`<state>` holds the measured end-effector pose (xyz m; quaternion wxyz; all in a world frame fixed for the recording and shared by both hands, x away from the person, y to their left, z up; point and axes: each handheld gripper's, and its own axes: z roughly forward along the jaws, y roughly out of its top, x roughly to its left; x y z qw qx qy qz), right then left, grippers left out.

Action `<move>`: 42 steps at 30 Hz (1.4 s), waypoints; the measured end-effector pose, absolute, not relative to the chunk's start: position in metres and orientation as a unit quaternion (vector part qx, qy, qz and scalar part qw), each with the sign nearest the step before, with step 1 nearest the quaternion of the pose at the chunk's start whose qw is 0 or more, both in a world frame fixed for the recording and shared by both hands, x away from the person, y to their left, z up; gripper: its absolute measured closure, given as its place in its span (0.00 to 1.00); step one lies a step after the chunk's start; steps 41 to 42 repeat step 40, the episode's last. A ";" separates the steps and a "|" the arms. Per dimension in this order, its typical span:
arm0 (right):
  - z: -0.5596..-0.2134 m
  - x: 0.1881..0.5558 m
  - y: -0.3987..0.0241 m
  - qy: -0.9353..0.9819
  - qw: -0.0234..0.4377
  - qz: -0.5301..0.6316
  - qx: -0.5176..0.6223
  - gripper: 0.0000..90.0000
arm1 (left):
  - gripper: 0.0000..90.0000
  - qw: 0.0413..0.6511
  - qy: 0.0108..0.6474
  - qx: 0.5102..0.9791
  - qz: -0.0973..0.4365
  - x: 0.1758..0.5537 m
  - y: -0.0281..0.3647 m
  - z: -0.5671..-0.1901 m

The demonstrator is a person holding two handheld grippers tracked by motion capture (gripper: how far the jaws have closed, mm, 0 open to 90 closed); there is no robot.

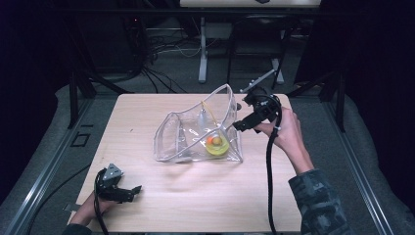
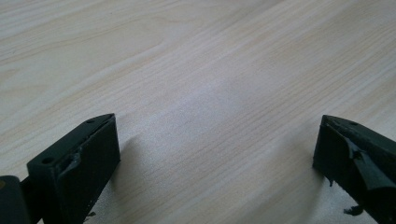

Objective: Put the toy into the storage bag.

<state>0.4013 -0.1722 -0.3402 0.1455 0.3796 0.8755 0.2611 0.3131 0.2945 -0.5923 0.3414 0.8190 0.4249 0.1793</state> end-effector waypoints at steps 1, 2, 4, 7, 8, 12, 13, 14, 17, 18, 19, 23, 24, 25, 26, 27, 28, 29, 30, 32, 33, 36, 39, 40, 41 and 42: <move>-0.343 0.400 -0.176 0.875 0.145 0.261 0.381 0.06 | 0.00 0.341 0.425 0.819 0.179 0.313 0.295 -0.592; -0.345 0.399 -0.179 0.875 0.144 0.258 0.384 0.06 | 0.00 0.341 0.425 0.819 0.179 0.313 0.295 -0.592; -0.350 0.396 -0.186 0.872 0.144 0.257 0.390 0.06 | 0.00 0.341 0.425 0.819 0.179 0.313 0.295 -0.592; -0.358 0.393 -0.196 0.868 0.143 0.257 0.399 0.06 | 0.00 0.341 0.425 0.819 0.180 0.313 0.294 -0.592; -0.360 0.391 -0.199 0.867 0.141 0.259 0.403 0.06 | 0.00 0.341 0.425 0.819 0.180 0.313 0.294 -0.592; -0.374 0.387 -0.212 0.862 0.134 0.256 0.415 0.06 | 0.00 0.341 0.425 0.819 0.180 0.313 0.294 -0.592; -0.379 0.386 -0.215 0.860 0.132 0.258 0.420 0.07 | 0.00 0.341 0.425 0.819 0.180 0.313 0.294 -0.592; -0.384 0.385 -0.218 0.860 0.129 0.255 0.422 0.07 | 0.00 0.341 0.425 0.819 0.180 0.313 0.294 -0.592; -0.400 0.380 -0.227 0.855 0.116 0.257 0.434 0.07 | 0.00 0.341 0.426 0.819 0.180 0.313 0.294 -0.592; -0.407 0.378 -0.229 0.850 0.111 0.263 0.442 0.07 | 0.00 0.341 0.426 0.819 0.180 0.313 0.294 -0.592; -0.414 0.376 -0.233 0.849 0.107 0.262 0.445 0.07 | 0.00 0.341 0.426 0.819 0.180 0.313 0.294 -0.592; -0.433 0.371 -0.242 0.844 0.095 0.257 0.460 0.07 | 0.00 0.341 0.426 0.819 0.180 0.313 0.294 -0.592; -0.439 0.369 -0.244 0.843 0.092 0.258 0.463 0.07 | 0.00 0.341 0.426 0.819 0.179 0.313 0.294 -0.592; -0.443 0.368 -0.247 0.842 0.085 0.259 0.466 0.07 | 0.00 0.341 0.426 0.819 0.180 0.313 0.294 -0.592; -0.446 0.366 -0.249 0.842 0.087 0.256 0.467 0.07 | 0.00 0.341 0.426 0.819 0.180 0.313 0.294 -0.592; -0.449 0.365 -0.250 0.841 0.089 0.255 0.470 0.07 | 0.00 0.341 0.426 0.819 0.180 0.313 0.294 -0.592; -0.453 0.363 -0.252 0.839 0.085 0.257 0.472 0.07 | 0.00 0.341 0.426 0.819 0.180 0.313 0.294 -0.592; -0.456 0.362 -0.253 0.839 0.086 0.255 0.473 0.07 | 0.00 0.341 0.426 0.819 0.180 0.313 0.294 -0.592; -0.461 0.360 -0.255 0.838 0.090 0.248 0.477 0.07 | 0.00 0.341 0.426 0.819 0.180 0.313 0.294 -0.592; -0.468 0.358 -0.257 0.837 0.091 0.239 0.484 0.07 | 0.00 0.341 0.426 0.819 0.180 0.313 0.294 -0.592; -0.473 0.356 -0.259 0.837 0.097 0.235 0.484 0.08 | 0.00 0.341 0.426 0.818 0.180 0.313 0.294 -0.592; -0.489 0.350 -0.265 0.832 0.098 0.231 0.495 0.08 | 0.00 0.341 0.426 0.818 0.179 0.313 0.294 -0.592; -0.504 0.348 -0.268 0.840 0.094 0.198 0.497 0.06 | 0.00 0.342 0.427 0.818 0.179 0.313 0.294 -0.592; -0.509 0.346 -0.268 0.837 0.101 0.194 0.501 0.07 | 0.00 0.341 0.426 0.818 0.179 0.313 0.294 -0.592; -0.509 0.346 -0.268 0.837 0.101 0.194 0.501 0.07 | 0.00 0.341 0.426 0.818 0.179 0.313 0.294 -0.592; -0.509 0.346 -0.268 0.837 0.101 0.194 0.501 0.07 | 0.00 0.341 0.426 0.818 0.179 0.313 0.294 -0.592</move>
